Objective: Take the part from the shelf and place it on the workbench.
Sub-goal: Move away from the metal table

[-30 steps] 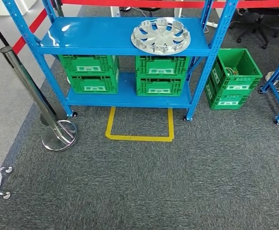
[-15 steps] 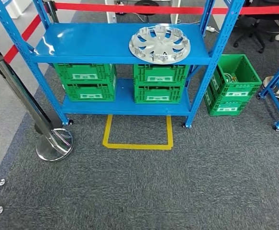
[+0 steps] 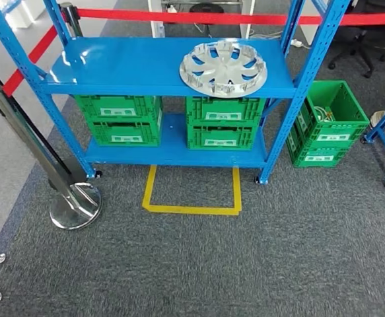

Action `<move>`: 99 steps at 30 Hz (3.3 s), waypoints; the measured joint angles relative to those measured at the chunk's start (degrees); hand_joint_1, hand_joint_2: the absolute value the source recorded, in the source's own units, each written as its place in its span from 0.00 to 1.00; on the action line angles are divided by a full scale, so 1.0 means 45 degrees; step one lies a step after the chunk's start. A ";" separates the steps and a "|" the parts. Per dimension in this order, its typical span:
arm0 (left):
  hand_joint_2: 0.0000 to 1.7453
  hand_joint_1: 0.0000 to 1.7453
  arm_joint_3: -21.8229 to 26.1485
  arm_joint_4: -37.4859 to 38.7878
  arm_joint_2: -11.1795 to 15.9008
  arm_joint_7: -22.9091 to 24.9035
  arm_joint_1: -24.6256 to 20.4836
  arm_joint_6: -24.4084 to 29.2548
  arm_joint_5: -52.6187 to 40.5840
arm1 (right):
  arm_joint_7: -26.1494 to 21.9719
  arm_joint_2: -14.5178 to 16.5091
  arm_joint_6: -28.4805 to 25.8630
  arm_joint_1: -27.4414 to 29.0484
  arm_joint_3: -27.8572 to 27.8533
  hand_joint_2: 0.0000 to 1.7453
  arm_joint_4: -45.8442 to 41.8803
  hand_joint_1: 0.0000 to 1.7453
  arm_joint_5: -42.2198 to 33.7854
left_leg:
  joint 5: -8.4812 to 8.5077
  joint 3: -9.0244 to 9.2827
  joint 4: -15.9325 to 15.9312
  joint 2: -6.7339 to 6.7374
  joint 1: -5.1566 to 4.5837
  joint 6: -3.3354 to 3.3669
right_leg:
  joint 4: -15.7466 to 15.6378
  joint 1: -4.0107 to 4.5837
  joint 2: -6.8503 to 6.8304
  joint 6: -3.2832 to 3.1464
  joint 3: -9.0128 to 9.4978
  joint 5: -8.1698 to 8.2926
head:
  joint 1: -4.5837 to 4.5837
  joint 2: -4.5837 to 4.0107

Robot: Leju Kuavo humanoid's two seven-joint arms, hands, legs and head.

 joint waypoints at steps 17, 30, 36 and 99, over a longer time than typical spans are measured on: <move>0.00 0.00 0.0910 -0.0631 -0.0252 0.0244 -0.0022 -0.0255 -0.0036 | 0.0146 0.0062 -0.0260 -0.0057 -0.0079 0.00 0.0000 0.00 -0.0101 | 0.0022 0.0229 -0.0459 0.0031 -0.0014 -0.0367 | -0.0058 -0.0006 0.0008 -0.0146 0.0109 -0.0089 | -0.0051 0.0001; 0.00 0.00 0.1310 -0.0867 -0.0342 0.0198 -0.0023 -0.0439 -0.0289 | 0.0028 0.0080 -0.0248 -0.0084 -0.0153 0.00 -0.0001 0.00 -0.0017 | 0.0267 0.0457 -0.0930 0.0035 -0.0037 -0.0021 | -0.0396 -0.0116 -0.0002 0.0154 0.0220 0.0068 | -0.0057 0.0000; 0.00 0.00 0.1186 -0.1390 -0.0433 0.0478 0.0242 -0.0924 0.0063 | 0.0084 0.0057 -0.0222 -0.0072 -0.0264 0.00 -0.0006 0.00 0.0000 | 0.0326 0.0974 -0.1489 0.0074 0.0147 -0.0064 | 0.2670 -0.0280 0.0023 0.0513 -0.1487 -0.0852 | 0.0038 -0.0001; 1.00 0.00 -0.4544 -0.4902 -0.0633 0.2550 0.2653 0.1304 0.4788 | 0.0233 0.0101 -0.1052 0.0052 0.0331 1.00 -0.0117 0.00 -0.1023 | 0.0666 -0.0913 0.0004 0.0037 0.0012 -0.0418 | -0.0543 -0.0211 0.0014 0.0113 0.1268 -0.0956 | 0.0034 0.0001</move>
